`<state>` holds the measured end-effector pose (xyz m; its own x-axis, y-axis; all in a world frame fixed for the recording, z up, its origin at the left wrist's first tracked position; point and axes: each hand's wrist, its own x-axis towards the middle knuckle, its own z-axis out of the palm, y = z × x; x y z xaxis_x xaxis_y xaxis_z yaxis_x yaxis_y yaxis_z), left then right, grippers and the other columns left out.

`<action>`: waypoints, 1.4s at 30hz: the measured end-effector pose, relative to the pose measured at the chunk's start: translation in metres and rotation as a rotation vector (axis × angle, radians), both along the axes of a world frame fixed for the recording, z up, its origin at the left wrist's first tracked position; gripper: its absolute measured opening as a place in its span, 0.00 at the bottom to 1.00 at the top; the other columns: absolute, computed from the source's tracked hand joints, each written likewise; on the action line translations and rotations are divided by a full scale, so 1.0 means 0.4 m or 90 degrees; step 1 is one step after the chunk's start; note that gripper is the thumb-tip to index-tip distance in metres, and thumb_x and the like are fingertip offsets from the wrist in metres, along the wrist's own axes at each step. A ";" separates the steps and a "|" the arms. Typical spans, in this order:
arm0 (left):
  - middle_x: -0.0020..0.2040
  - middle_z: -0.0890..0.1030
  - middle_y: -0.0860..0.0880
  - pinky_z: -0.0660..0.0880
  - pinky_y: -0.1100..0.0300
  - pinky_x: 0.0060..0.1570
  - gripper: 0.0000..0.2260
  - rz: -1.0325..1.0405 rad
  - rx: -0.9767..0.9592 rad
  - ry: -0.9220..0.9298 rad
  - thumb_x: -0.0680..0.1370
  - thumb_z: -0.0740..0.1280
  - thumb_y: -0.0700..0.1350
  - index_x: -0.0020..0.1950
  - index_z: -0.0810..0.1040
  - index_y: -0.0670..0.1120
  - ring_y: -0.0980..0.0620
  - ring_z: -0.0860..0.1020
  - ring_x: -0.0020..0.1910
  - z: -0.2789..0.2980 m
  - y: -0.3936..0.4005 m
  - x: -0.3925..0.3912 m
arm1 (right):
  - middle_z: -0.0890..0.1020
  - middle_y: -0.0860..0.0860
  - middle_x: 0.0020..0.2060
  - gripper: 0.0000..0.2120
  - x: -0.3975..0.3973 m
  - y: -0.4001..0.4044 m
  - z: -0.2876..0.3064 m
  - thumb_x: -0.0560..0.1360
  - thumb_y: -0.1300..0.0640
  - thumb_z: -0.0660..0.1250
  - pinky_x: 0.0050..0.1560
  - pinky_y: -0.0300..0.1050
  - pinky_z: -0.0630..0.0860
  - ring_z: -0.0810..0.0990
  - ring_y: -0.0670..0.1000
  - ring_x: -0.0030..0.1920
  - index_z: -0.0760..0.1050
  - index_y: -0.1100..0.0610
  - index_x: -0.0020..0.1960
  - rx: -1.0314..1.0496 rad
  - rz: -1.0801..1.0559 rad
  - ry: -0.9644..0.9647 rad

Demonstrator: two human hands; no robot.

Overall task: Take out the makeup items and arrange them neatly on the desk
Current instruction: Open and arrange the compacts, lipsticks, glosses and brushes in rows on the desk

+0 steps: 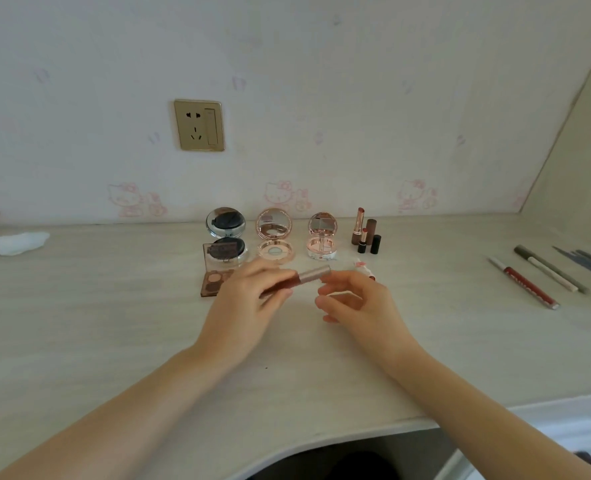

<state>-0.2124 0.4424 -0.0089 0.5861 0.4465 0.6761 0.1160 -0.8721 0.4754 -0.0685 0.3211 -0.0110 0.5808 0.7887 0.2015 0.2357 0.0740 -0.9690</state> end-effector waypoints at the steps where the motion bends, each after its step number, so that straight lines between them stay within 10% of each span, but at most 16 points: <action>1: 0.48 0.80 0.52 0.74 0.58 0.50 0.12 0.007 0.046 0.021 0.73 0.73 0.40 0.56 0.83 0.46 0.52 0.78 0.48 -0.009 -0.002 -0.004 | 0.84 0.51 0.43 0.15 0.002 -0.004 -0.004 0.70 0.62 0.74 0.43 0.45 0.82 0.84 0.51 0.45 0.79 0.54 0.56 0.006 0.009 -0.005; 7: 0.47 0.81 0.51 0.76 0.54 0.44 0.13 0.017 0.178 0.058 0.72 0.74 0.40 0.56 0.83 0.45 0.50 0.77 0.45 -0.029 -0.007 -0.018 | 0.85 0.46 0.36 0.05 0.004 -0.007 -0.015 0.75 0.55 0.69 0.40 0.38 0.79 0.83 0.46 0.40 0.82 0.46 0.43 0.013 0.000 -0.111; 26: 0.40 0.78 0.52 0.74 0.58 0.44 0.10 -0.009 0.008 0.024 0.69 0.77 0.40 0.49 0.84 0.48 0.58 0.76 0.41 -0.024 -0.015 -0.033 | 0.83 0.37 0.38 0.14 -0.002 -0.028 -0.009 0.74 0.56 0.70 0.47 0.30 0.74 0.80 0.42 0.43 0.79 0.35 0.41 0.019 -0.014 -0.244; 37: 0.40 0.80 0.51 0.73 0.58 0.43 0.10 -0.024 -0.029 0.018 0.70 0.75 0.42 0.50 0.85 0.49 0.58 0.76 0.40 -0.025 -0.004 -0.034 | 0.80 0.43 0.48 0.14 0.003 -0.026 -0.025 0.70 0.66 0.73 0.53 0.33 0.75 0.79 0.41 0.52 0.84 0.47 0.44 0.082 0.004 -0.298; 42: 0.40 0.79 0.51 0.74 0.59 0.43 0.11 -0.021 -0.017 0.016 0.69 0.77 0.40 0.49 0.85 0.48 0.58 0.76 0.40 -0.022 -0.006 -0.038 | 0.83 0.37 0.44 0.10 0.005 -0.022 -0.017 0.73 0.48 0.69 0.46 0.35 0.75 0.80 0.36 0.47 0.78 0.41 0.54 -0.010 -0.033 -0.201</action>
